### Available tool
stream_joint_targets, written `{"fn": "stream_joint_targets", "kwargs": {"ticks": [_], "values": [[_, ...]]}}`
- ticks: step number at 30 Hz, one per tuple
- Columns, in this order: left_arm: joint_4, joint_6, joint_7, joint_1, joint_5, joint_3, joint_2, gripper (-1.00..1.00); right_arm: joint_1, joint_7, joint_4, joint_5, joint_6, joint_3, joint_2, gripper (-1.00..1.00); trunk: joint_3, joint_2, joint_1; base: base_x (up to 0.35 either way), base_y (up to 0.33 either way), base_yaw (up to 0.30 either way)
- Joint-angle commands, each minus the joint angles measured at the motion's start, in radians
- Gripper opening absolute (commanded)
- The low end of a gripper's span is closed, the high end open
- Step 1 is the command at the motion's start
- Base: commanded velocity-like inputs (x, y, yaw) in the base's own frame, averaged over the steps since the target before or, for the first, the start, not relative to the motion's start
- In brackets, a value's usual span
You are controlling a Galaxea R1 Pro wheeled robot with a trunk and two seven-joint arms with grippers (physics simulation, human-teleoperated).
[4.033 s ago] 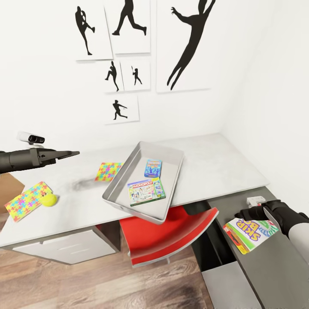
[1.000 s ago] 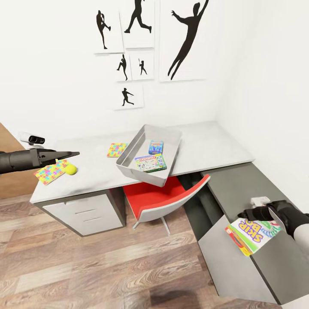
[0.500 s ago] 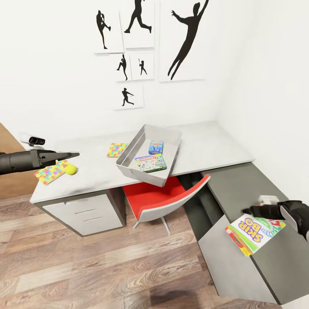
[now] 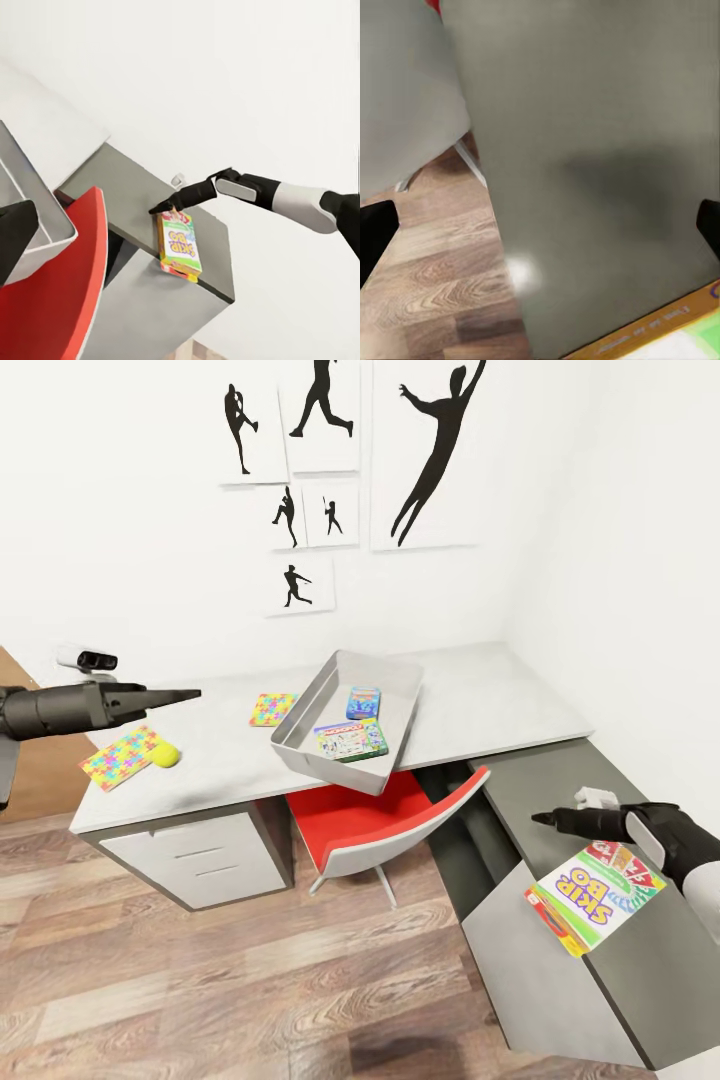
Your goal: Put all the toys in the child's room - the three board games (two on the bed and one on the table), the two jigsaw puzzles on the table, and the tennis ball on the table - inside the toy box on the table in the child's room.
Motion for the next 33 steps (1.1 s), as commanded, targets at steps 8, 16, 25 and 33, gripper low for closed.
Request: {"fn": "stream_joint_targets", "kwargs": {"ticks": [8, 16, 25, 33], "values": [[-0.03, 0.012, -0.004, -0.002, -0.002, -0.002, -0.017, 1.0, -0.005, -0.001, -0.002, -0.009, 0.007, -0.002, 0.005, 1.0, -0.002, -0.002, 0.001, 0.0, 0.0, 0.0], [-0.03, 0.012, -0.004, -0.002, -0.002, -0.002, -0.016, 1.0, -0.005, -0.009, 0.0, -0.011, 0.007, -0.005, 0.003, 1.0, -0.002, -0.002, 0.001, -0.052, 0.001, -0.009], [-0.03, 0.012, -0.005, -0.002, -0.003, -0.001, -0.013, 1.0, -0.005, -0.024, 0.001, -0.011, 0.008, -0.005, 0.004, 1.0, -0.002, -0.002, 0.001, -0.072, 0.029, -0.219], [-0.029, 0.012, -0.005, -0.002, -0.004, 0.0, -0.011, 1.0, -0.005, -0.041, 0.003, -0.011, 0.008, -0.005, 0.005, 1.0, -0.002, -0.002, 0.001, -0.005, 0.048, -0.277]]}}
